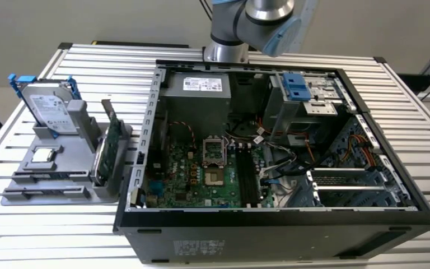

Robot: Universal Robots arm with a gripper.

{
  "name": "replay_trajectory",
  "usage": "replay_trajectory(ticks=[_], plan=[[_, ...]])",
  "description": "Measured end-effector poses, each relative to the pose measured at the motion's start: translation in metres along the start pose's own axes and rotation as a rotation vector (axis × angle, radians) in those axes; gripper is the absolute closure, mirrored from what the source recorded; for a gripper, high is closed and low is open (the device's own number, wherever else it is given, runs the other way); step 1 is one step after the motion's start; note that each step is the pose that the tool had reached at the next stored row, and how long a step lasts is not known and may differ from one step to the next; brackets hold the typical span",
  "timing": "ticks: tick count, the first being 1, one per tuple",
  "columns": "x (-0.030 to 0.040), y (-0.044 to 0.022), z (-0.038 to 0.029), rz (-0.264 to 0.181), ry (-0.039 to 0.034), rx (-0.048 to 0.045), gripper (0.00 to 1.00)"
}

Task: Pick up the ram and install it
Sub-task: 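Pick up the ram and move it above insertion slot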

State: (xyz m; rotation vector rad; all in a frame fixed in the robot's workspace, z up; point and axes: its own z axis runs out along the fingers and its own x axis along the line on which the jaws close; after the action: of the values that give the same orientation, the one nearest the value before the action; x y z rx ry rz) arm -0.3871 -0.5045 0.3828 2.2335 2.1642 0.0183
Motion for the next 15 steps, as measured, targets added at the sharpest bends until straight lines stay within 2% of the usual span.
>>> replay_trajectory(ticks=[9,15], plan=[[0.0001,0.0,0.0003,0.0,0.0132,-0.0004,1.0],[0.0,0.0,0.0003,0.0,0.0138,-0.0004,1.0]])
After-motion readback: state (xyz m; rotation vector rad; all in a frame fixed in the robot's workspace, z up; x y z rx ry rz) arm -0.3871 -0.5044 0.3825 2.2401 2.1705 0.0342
